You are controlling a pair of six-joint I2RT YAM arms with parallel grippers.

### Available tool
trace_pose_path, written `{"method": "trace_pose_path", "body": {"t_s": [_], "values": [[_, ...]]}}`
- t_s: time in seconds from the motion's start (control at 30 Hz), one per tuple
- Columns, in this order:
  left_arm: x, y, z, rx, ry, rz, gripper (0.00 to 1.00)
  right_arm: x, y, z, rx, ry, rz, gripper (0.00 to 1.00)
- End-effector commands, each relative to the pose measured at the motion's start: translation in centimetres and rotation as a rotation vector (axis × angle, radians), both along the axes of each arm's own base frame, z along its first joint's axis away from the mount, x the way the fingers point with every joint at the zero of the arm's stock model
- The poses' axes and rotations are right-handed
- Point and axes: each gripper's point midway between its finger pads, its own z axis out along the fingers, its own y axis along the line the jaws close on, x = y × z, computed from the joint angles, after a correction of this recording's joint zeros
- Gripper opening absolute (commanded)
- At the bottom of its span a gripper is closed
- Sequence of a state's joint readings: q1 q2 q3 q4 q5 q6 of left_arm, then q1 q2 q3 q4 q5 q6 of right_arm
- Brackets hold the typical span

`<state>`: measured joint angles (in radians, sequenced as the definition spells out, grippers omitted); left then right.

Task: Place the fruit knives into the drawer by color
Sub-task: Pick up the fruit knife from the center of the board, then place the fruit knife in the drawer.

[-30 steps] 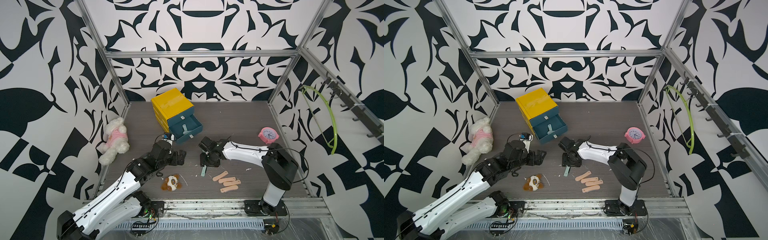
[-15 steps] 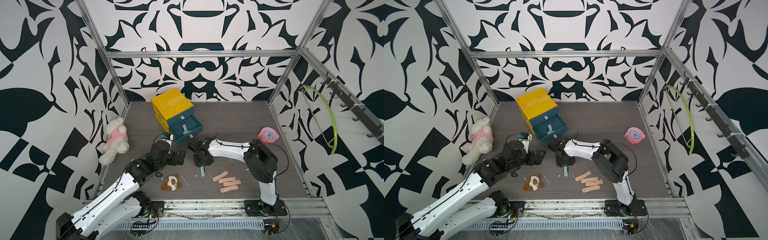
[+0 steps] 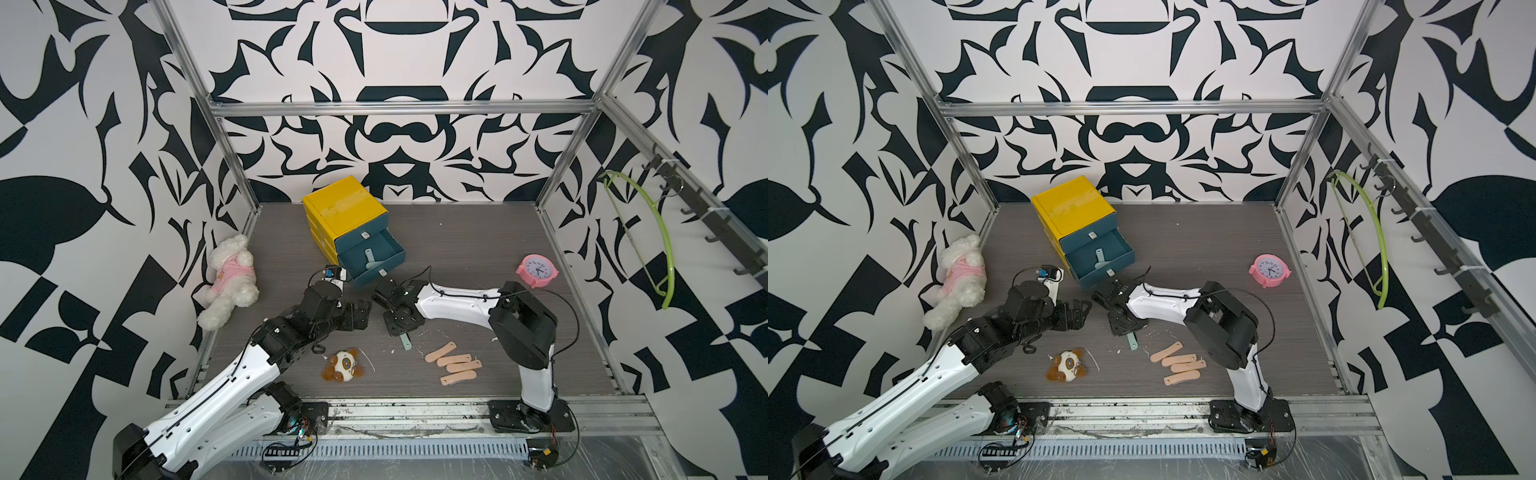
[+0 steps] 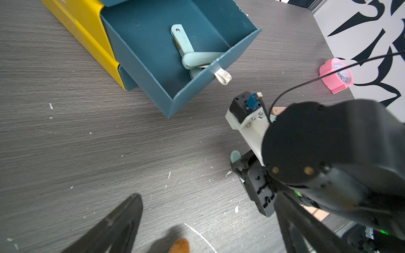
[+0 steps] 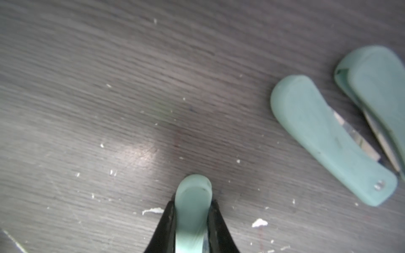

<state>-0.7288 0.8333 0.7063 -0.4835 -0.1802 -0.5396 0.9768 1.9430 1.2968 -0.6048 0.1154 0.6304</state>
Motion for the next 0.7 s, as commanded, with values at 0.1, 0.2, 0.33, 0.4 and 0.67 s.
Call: {"method": "trace_pose_path", "body": {"t_s": [0.1, 0.2, 0.33, 0.4, 0.67], "values": [[-0.2, 0.6, -0.8, 0.01, 0.019, 0.031, 0.99, 2.1, 2.2, 5.5, 0.193, -0.214, 0.052, 0.05], [-0.2, 1.0, -1.2, 0.015, 0.024, 0.048, 0.99, 2.5, 2.9, 8.8, 0.28, -0.306, 0.067, 0.04], [-0.4, 1.5, -1.7, 0.025, 0.032, 0.07, 0.99, 3.8, 3.1, 14.5, 0.394, -0.455, 0.049, 0.04], [-0.4, 1.8, -2.0, 0.027, 0.034, 0.083, 0.99, 4.5, 3.6, 17.7, 0.458, -0.529, 0.041, 0.04], [-0.7, 2.3, -2.0, 0.002, 0.035, 0.113, 0.99, 10.0, 5.7, 26.4, 0.634, -0.737, -0.08, 0.04]]}}
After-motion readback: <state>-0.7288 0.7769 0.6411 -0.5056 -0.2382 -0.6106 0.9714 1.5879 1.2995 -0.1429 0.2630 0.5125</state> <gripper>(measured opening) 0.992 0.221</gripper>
